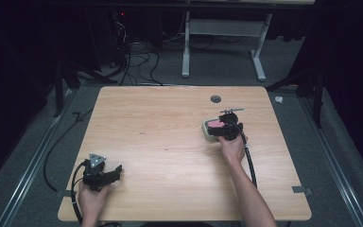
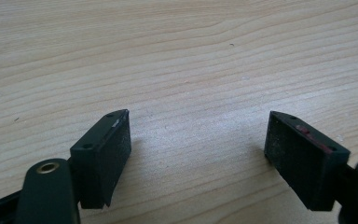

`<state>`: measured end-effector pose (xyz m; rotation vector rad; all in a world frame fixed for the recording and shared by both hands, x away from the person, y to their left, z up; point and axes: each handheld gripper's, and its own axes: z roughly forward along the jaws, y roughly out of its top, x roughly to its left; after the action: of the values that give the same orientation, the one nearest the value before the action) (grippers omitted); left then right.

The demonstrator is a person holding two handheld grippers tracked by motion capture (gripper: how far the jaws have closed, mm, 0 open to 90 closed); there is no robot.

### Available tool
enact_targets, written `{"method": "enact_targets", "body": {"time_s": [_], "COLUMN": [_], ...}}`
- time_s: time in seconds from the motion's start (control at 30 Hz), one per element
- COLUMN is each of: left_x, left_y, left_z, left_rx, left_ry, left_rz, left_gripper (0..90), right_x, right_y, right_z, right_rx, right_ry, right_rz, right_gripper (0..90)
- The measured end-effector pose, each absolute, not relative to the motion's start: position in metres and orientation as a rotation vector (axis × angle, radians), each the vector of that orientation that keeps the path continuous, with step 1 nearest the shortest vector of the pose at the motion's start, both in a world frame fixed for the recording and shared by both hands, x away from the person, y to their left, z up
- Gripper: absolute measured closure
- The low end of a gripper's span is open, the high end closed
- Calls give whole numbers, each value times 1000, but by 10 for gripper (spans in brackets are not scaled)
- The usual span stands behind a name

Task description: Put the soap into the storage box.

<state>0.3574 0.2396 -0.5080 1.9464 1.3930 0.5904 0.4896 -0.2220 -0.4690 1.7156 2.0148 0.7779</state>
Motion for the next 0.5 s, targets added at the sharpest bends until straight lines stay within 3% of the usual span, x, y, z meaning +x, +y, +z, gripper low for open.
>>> {"method": "enact_targets", "body": {"time_s": [0.5], "left_x": [357], "left_y": [240], "left_z": [-508], "left_rx": [1945], "left_ry": [1393], "left_rz": [590], "left_gripper": [232], "right_x": [490], "right_y": [-223], "right_z": [-468], "right_rx": [1710], "right_ry": [2017], "right_rz": [789], "right_gripper": [121]}}
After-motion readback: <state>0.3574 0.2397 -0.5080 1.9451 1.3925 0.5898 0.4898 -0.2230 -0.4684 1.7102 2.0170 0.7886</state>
